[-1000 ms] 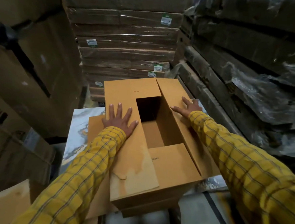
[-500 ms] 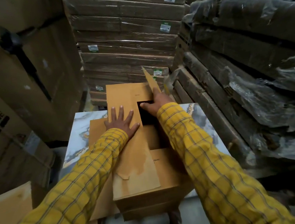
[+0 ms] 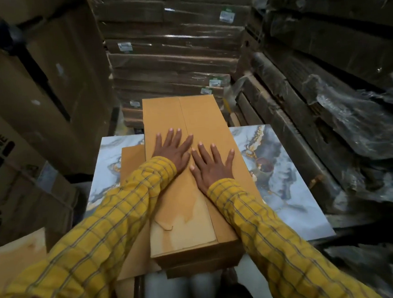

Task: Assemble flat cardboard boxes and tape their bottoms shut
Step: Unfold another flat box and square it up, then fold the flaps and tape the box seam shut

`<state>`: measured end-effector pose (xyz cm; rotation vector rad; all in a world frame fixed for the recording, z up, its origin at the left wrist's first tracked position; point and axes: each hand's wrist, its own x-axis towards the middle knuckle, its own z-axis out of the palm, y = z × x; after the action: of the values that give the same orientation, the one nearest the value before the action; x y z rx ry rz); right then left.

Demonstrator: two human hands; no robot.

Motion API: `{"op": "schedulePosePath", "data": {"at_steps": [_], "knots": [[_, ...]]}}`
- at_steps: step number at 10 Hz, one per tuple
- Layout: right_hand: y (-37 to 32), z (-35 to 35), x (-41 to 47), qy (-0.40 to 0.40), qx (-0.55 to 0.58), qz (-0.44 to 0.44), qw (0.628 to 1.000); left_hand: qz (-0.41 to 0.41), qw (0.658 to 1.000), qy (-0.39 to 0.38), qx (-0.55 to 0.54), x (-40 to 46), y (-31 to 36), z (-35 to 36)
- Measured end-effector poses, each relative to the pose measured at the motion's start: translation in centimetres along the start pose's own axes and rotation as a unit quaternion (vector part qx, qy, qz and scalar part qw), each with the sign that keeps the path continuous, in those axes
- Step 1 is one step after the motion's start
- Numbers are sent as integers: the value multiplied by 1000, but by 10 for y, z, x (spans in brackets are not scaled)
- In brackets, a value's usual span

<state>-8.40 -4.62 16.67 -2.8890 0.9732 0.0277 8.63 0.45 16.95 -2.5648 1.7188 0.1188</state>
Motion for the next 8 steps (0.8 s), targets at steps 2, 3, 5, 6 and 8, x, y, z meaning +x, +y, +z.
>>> {"op": "schedulePosePath", "data": {"at_steps": [2, 3, 5, 6, 8], "knots": [[2, 1, 4, 17, 12, 25, 999, 43, 993, 9, -109, 44, 17, -11], [16, -11, 10, 38, 71, 20, 997, 63, 993, 25, -93, 64, 18, -11], [126, -11, 36, 280, 332, 114, 894, 133, 988, 41, -65, 76, 23, -9], [189, 30, 49, 104, 267, 273, 918, 208, 971, 39, -108, 73, 28, -9], [244, 114, 50, -160, 186, 279, 928, 220, 962, 53, -151, 79, 26, -5]]}}
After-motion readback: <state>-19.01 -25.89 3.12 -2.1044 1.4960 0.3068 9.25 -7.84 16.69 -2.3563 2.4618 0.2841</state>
